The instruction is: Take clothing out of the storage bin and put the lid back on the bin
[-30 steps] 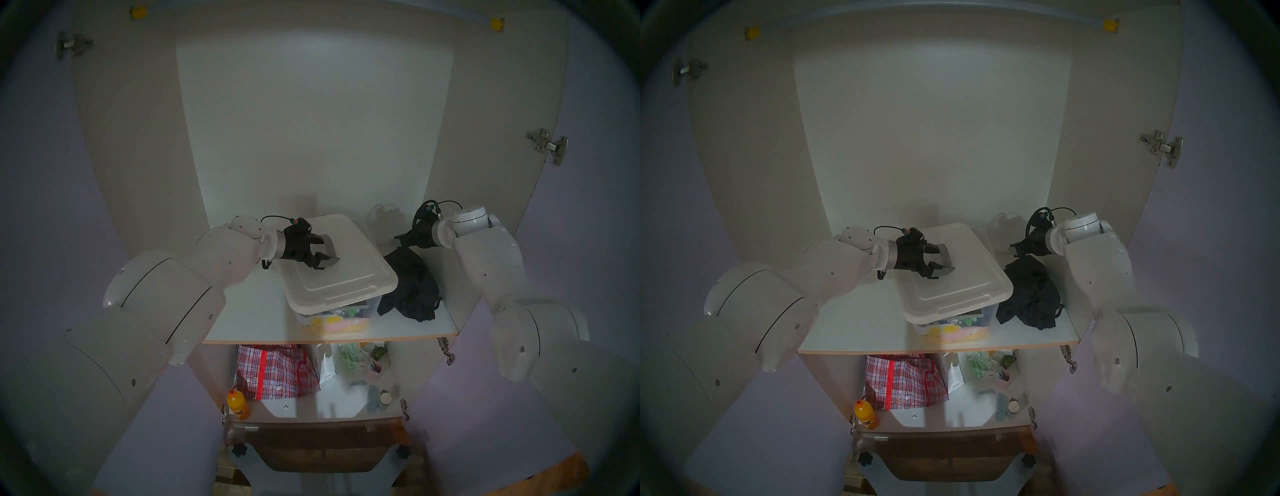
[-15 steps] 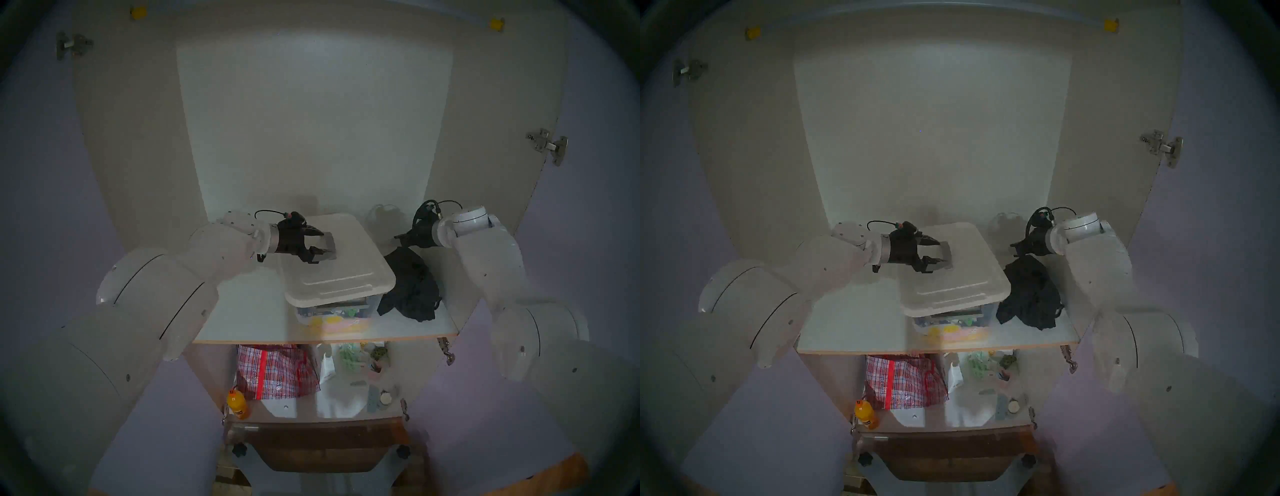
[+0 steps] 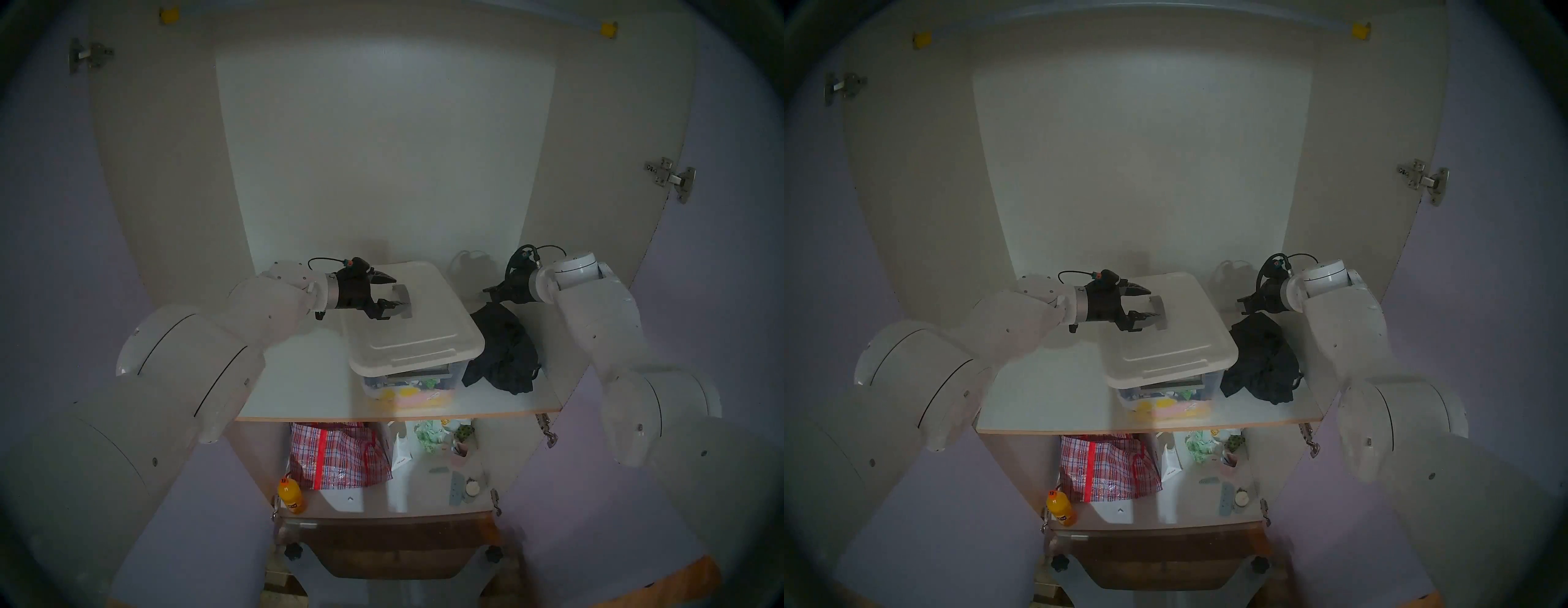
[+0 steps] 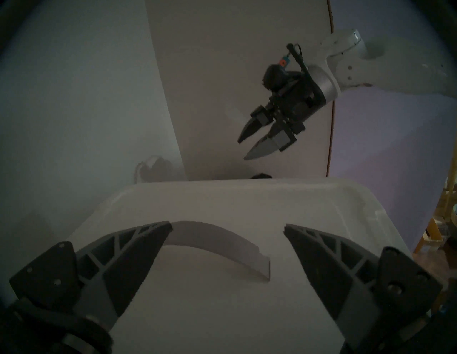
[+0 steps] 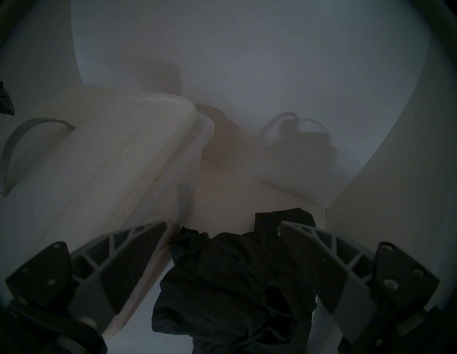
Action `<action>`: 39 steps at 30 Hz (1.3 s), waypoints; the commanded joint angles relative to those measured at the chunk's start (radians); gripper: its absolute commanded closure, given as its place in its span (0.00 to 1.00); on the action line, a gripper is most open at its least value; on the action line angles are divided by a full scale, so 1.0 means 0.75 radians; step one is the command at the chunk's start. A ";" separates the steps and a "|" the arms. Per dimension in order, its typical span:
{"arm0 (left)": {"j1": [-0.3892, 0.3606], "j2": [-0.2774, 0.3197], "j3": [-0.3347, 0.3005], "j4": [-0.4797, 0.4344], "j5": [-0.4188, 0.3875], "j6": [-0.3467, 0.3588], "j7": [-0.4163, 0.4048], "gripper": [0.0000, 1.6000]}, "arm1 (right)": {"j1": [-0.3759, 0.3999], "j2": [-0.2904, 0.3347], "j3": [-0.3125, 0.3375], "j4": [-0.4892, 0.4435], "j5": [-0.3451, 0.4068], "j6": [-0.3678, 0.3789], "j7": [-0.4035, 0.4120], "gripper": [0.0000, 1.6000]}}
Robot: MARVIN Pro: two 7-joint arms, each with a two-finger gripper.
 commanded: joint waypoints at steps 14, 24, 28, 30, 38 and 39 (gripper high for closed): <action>0.033 0.136 -0.066 -0.057 0.022 -0.360 0.121 0.00 | -0.004 -0.140 -0.095 -0.185 0.030 -0.031 0.222 0.00; 0.057 0.157 -0.066 -0.107 0.051 -0.381 0.172 0.00 | -0.011 -0.198 -0.143 -0.234 0.034 0.062 0.331 0.00; 0.069 0.162 -0.067 -0.130 0.061 -0.380 0.189 0.00 | -0.026 -0.234 -0.153 -0.259 0.031 0.134 0.337 0.00; 0.077 0.166 -0.068 -0.144 0.066 -0.378 0.197 0.00 | -0.036 -0.257 -0.160 -0.268 0.023 0.178 0.320 0.00; 0.110 0.181 -0.071 -0.210 0.083 -0.365 0.230 0.00 | -0.077 -0.348 -0.135 -0.326 0.014 0.262 0.182 0.00; 0.113 0.183 -0.071 -0.215 0.083 -0.364 0.233 0.00 | -0.079 -0.362 -0.134 -0.321 0.013 0.274 0.162 0.00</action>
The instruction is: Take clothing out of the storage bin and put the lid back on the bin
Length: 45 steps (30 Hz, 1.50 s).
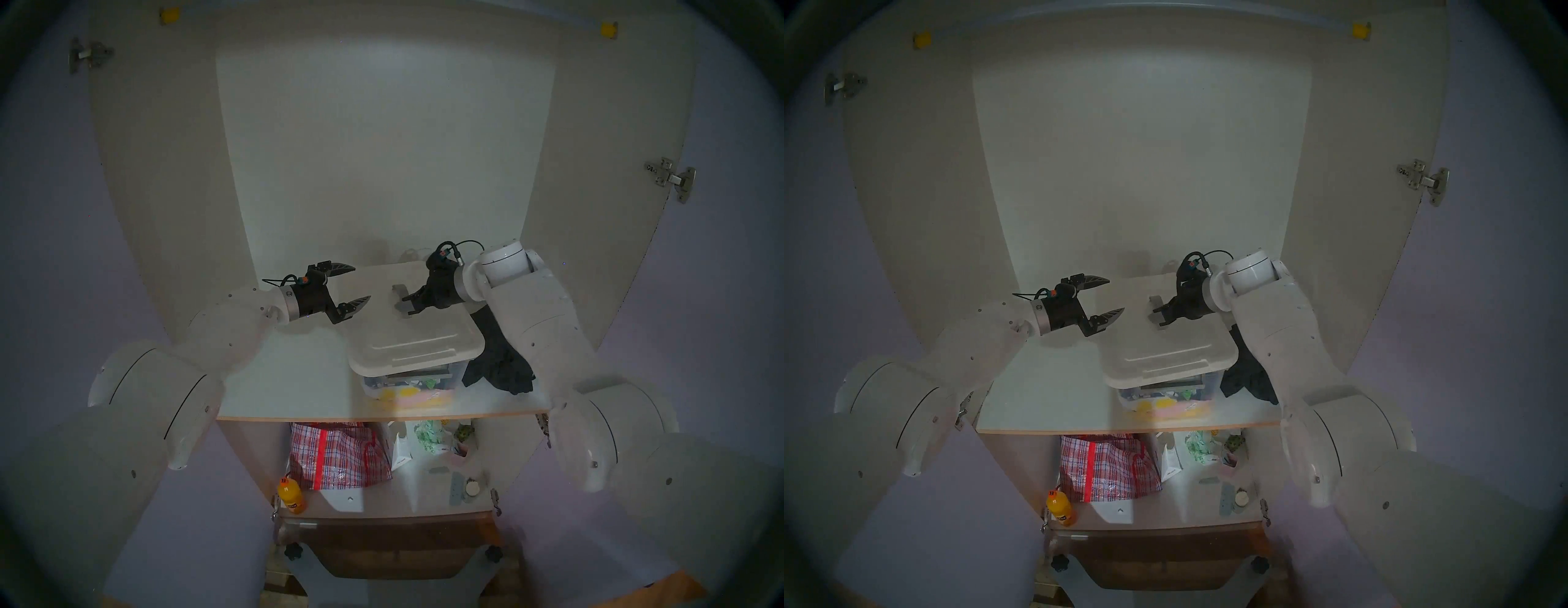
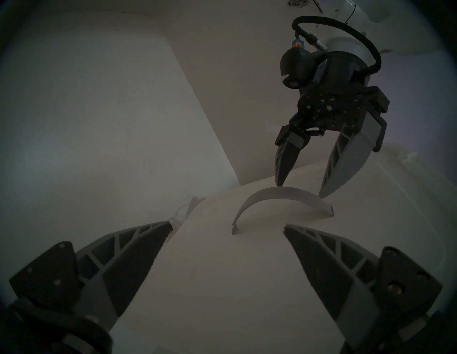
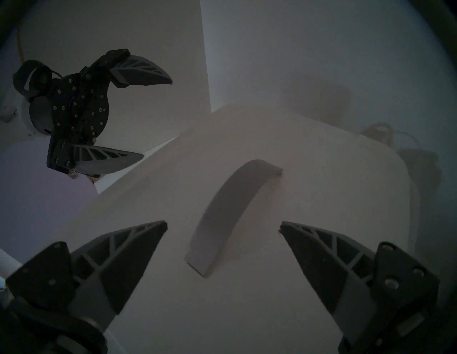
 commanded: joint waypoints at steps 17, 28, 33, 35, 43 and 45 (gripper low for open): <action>0.135 0.088 -0.016 -0.390 0.020 0.126 0.117 0.00 | -0.028 -0.200 0.047 0.000 -0.028 -0.037 -0.617 0.00; 0.348 0.211 -0.044 -0.849 0.069 0.437 0.272 0.00 | 0.033 -0.252 0.058 0.234 -0.043 -0.145 -0.819 0.58; 0.432 0.256 -0.061 -1.035 0.098 0.606 0.353 0.00 | 0.106 -0.288 0.099 0.389 -0.016 -0.167 -1.003 0.64; 0.474 0.274 -0.074 -1.125 0.118 0.700 0.397 0.00 | 0.178 -0.314 0.159 0.509 0.020 -0.171 -1.131 0.65; 0.514 0.285 -0.089 -1.207 0.149 0.785 0.450 0.00 | 0.307 -0.363 0.283 0.754 0.040 -0.213 -1.287 0.66; 0.515 0.284 -0.089 -1.208 0.151 0.785 0.452 0.00 | 0.314 -0.370 0.288 0.781 0.034 -0.211 -1.305 0.67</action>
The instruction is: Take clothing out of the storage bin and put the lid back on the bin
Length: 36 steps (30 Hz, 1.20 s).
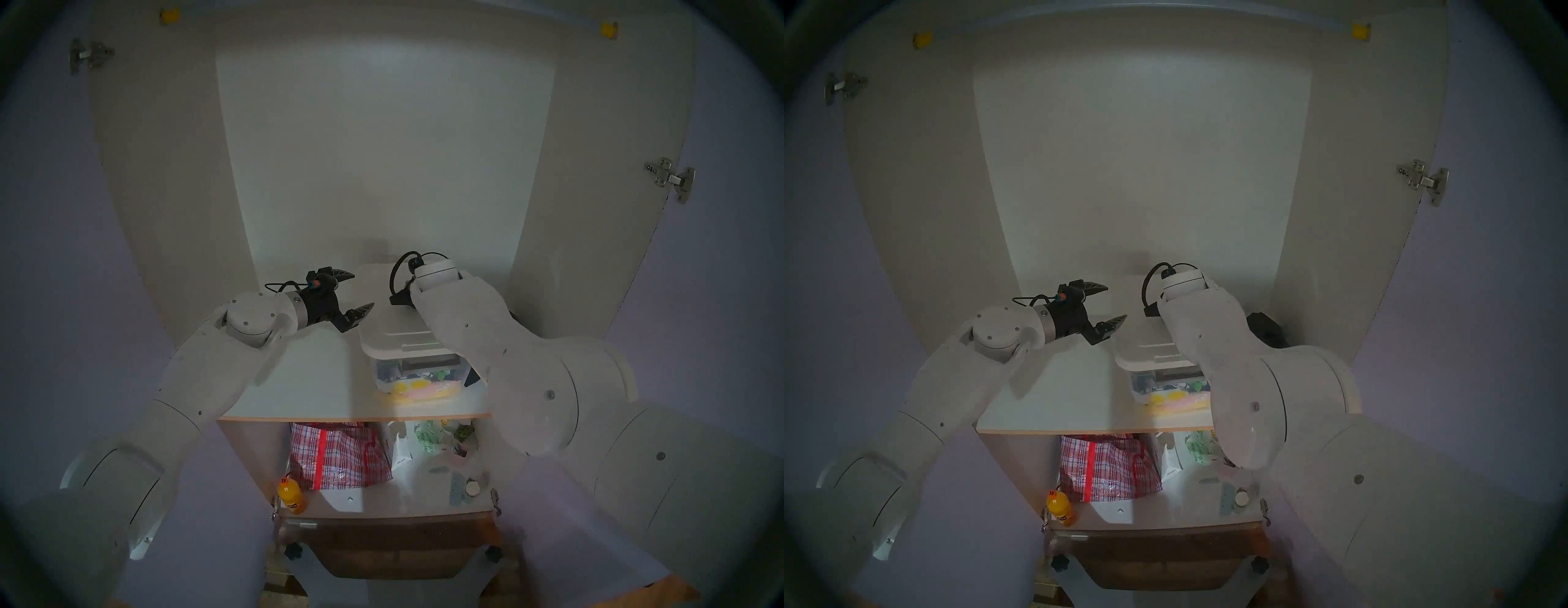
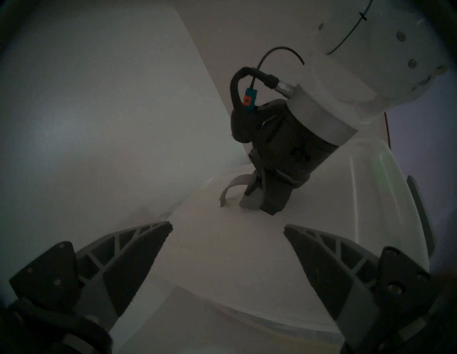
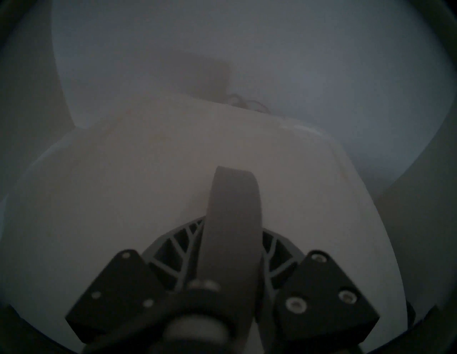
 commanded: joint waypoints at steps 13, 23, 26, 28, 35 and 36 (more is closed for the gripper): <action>-0.033 0.010 -0.023 -0.030 0.008 -0.011 0.036 0.00 | 0.057 -0.002 -0.055 0.112 -0.034 -0.045 0.139 0.65; -0.034 0.011 -0.019 -0.029 0.007 -0.011 0.040 0.00 | -0.011 -0.069 -0.011 0.125 -0.002 -0.012 -0.044 0.65; -0.034 0.011 -0.019 -0.029 0.007 -0.011 0.041 0.00 | -0.031 -0.090 0.031 0.118 0.016 -0.037 -0.152 0.65; -0.034 0.012 -0.019 -0.029 0.007 -0.011 0.041 0.00 | -0.034 -0.094 0.035 0.117 0.016 -0.048 -0.175 0.65; -0.034 0.012 -0.018 -0.030 0.007 -0.011 0.041 0.00 | -0.021 -0.102 0.074 0.122 0.032 -0.060 -0.226 0.65; -0.034 0.012 -0.018 -0.030 0.006 -0.011 0.041 0.00 | -0.024 -0.105 0.072 0.118 0.028 -0.071 -0.246 0.65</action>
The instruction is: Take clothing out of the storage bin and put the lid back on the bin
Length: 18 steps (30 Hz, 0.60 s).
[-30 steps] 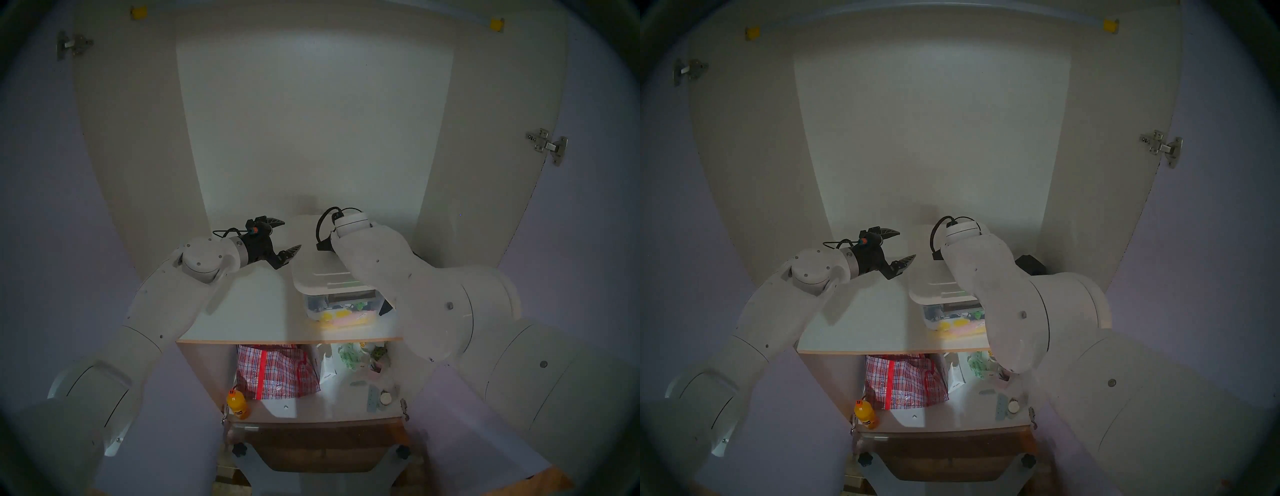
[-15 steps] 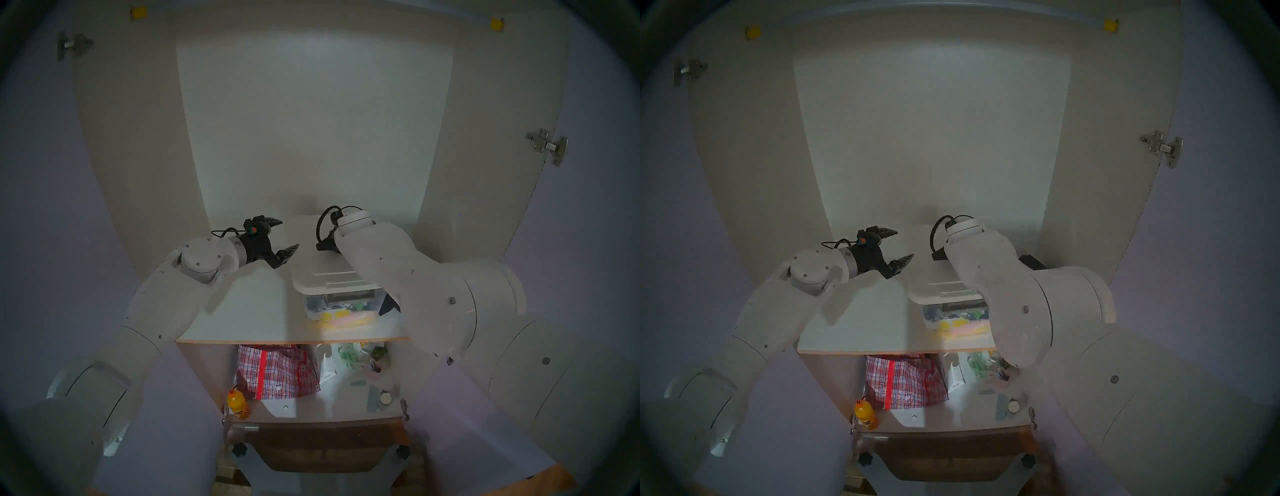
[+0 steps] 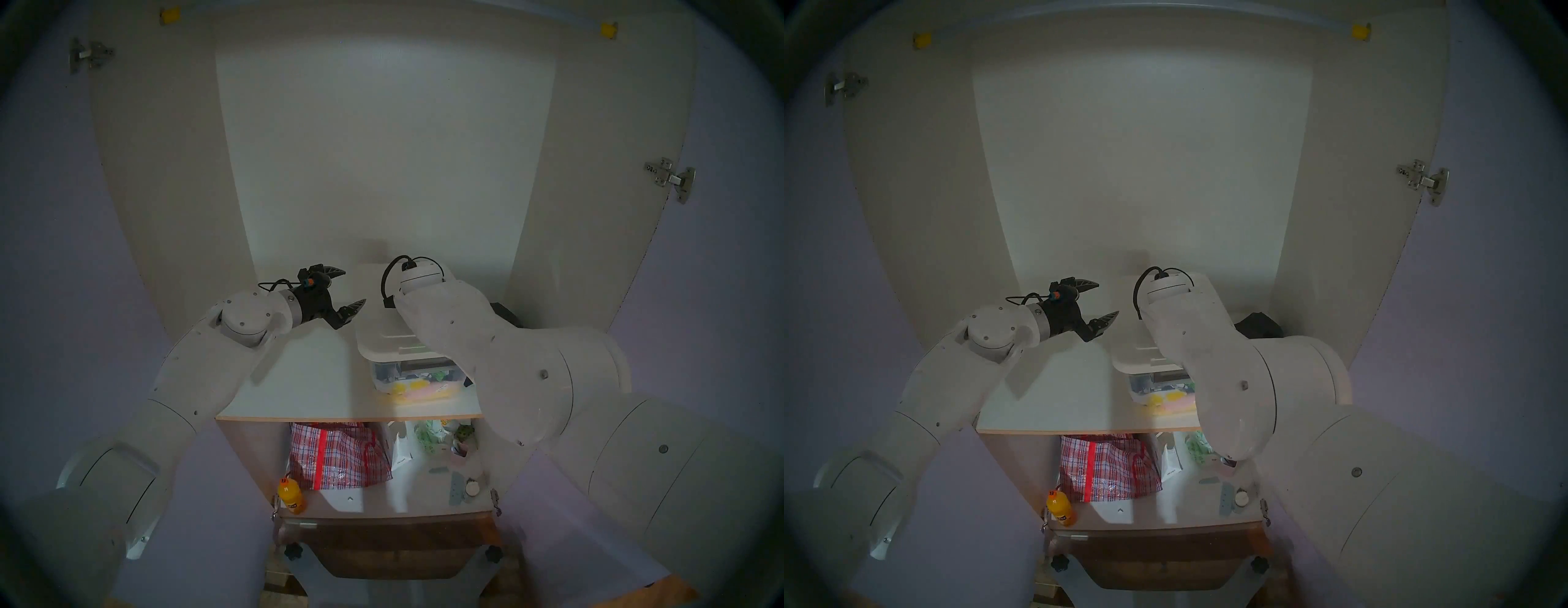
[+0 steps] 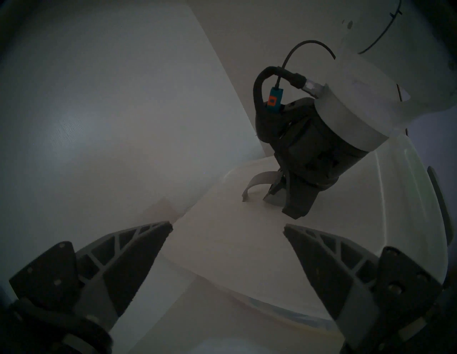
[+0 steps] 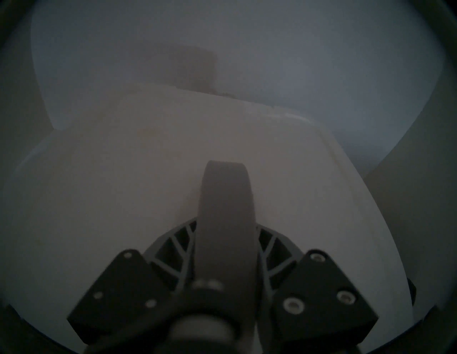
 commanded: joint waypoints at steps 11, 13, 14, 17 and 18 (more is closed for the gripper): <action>-0.037 -0.004 -0.015 -0.031 -0.010 -0.010 -0.004 0.00 | 0.013 0.045 -0.120 0.038 -0.047 0.128 0.150 0.00; -0.037 -0.004 -0.015 -0.031 -0.010 -0.010 -0.003 0.00 | 0.028 0.058 -0.096 0.039 -0.016 0.159 0.177 0.00; -0.037 -0.004 -0.015 -0.031 -0.010 -0.010 -0.003 0.00 | 0.036 0.061 -0.095 0.040 -0.015 0.194 0.178 0.00; -0.037 -0.004 -0.015 -0.031 -0.010 -0.010 -0.003 0.00 | 0.065 0.073 -0.054 0.038 0.003 0.284 0.165 0.00; -0.037 -0.004 -0.015 -0.031 -0.010 -0.010 -0.003 0.00 | 0.071 0.081 -0.048 0.030 0.004 0.306 0.171 0.00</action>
